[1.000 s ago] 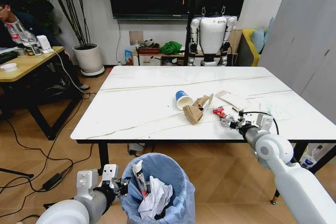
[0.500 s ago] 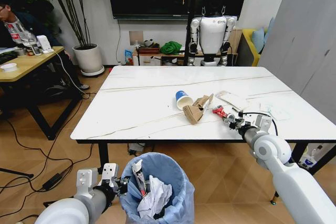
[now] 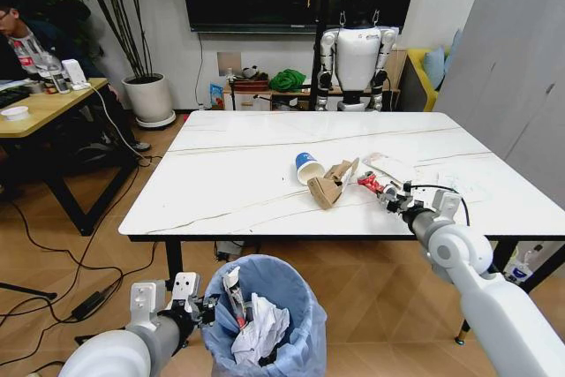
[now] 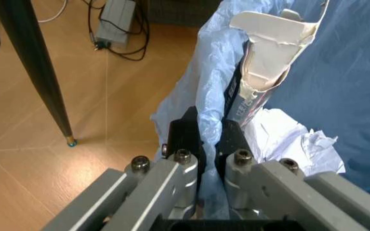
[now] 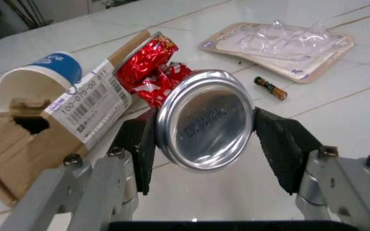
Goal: Pick up the trash bin and place the trash from the table into it.
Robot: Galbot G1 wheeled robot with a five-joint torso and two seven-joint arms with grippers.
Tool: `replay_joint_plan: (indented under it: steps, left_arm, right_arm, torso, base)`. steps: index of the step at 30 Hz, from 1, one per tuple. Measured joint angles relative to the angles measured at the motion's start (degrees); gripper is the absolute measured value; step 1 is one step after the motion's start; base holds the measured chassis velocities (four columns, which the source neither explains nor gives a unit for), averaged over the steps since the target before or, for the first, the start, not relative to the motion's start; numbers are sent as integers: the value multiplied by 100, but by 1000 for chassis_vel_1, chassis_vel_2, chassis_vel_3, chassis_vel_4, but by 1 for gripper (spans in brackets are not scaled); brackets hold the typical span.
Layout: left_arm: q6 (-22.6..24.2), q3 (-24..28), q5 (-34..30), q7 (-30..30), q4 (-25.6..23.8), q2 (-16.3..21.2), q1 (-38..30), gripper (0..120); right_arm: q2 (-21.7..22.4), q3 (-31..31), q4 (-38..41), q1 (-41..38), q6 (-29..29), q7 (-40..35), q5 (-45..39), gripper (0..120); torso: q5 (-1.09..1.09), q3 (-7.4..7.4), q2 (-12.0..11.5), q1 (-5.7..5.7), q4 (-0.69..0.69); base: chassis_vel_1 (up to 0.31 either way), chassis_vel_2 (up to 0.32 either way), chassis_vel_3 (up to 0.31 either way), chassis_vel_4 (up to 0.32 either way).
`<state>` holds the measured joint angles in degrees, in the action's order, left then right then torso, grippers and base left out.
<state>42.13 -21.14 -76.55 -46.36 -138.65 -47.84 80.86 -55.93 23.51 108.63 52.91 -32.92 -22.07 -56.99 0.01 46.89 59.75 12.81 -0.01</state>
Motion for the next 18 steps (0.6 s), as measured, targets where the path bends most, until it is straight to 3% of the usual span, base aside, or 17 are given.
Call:
replay_joint_plan:
  steps: [11,18]
  left_arm:
    - [0,-30,-108,-98,70,2,-100,0]
    - [0,-74,-225,-204,55,50,-123,0]
  right_arm:
    - [365,129,2194,832,10,251,-723,49]
    - [695,196,3009,1697,-13,808,-540,49]
  torso:
    - [-2,-1,0,0,2]
    - [-1,-1,1,0,0]
  base:
    - [0,0,0,0]
    - [0,0,0,0]
